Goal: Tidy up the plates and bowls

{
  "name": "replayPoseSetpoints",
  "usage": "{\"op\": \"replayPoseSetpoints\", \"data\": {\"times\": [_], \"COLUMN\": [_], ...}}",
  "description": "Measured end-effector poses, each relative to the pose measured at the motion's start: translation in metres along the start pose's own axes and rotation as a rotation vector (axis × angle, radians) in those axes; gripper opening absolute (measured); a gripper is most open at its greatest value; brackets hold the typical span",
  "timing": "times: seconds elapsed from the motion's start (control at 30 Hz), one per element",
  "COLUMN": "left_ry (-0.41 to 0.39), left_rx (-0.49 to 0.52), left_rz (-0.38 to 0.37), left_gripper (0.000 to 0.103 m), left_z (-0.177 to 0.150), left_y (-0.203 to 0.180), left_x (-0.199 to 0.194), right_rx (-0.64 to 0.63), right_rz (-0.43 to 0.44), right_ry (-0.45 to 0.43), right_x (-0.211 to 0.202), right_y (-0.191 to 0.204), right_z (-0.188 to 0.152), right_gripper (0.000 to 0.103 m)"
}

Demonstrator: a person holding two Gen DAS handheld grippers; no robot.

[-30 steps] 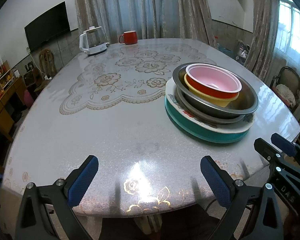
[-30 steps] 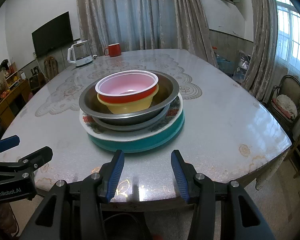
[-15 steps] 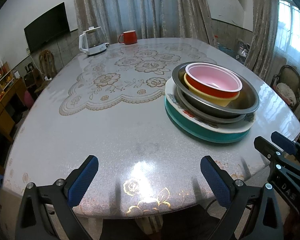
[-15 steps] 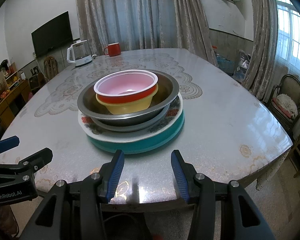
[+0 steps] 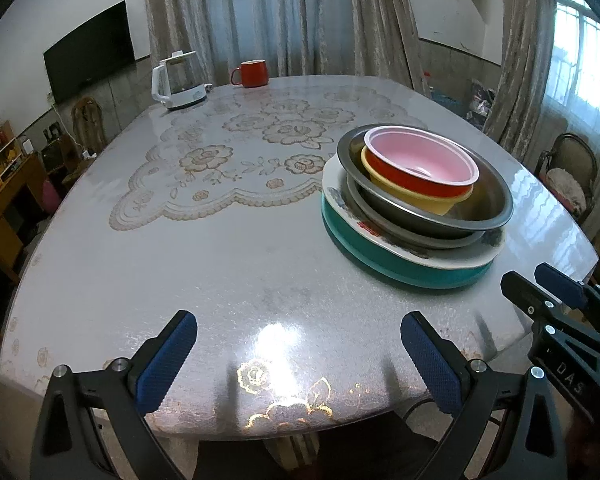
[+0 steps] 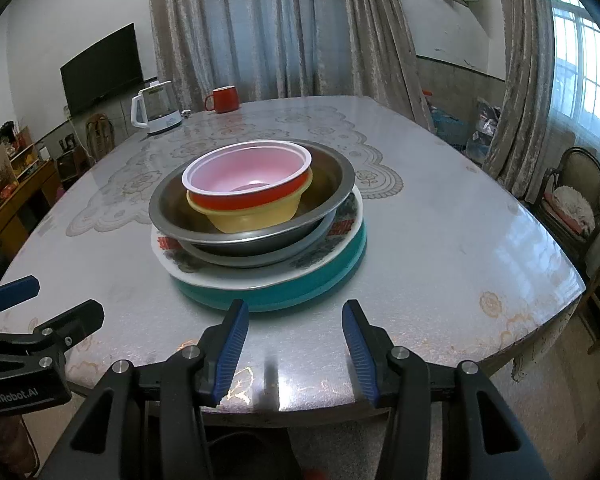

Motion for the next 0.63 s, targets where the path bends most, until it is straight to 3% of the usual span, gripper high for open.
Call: {"op": "replayPoseSetpoints", "data": {"times": [0.4, 0.63], "left_ry": [-0.018, 0.004], "left_rx": [-0.003, -0.011], "left_rz": [-0.023, -0.015], "left_gripper": [0.102, 0.102], "left_z": [0.007, 0.01], "left_y": [-0.004, 0.001], "left_x": [0.002, 0.012], "right_rx": [0.034, 0.108], "right_rz": [-0.004, -0.075], "right_ry": [-0.009, -0.08], "right_x": [0.004, 0.007], "right_y": [-0.014, -0.062], "right_z": [0.01, 0.055], "right_gripper": [0.049, 0.05]}}
Point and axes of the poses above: each gripper's, at about its wrist camera, not at the fingertips, and x roughly the way its jaws point, y to its left, z to its top, the point moved 6 cm from there along x, roughly the way its jaws point, and after that the axes turned 4 degrees about -z, right-handed, at the moved point
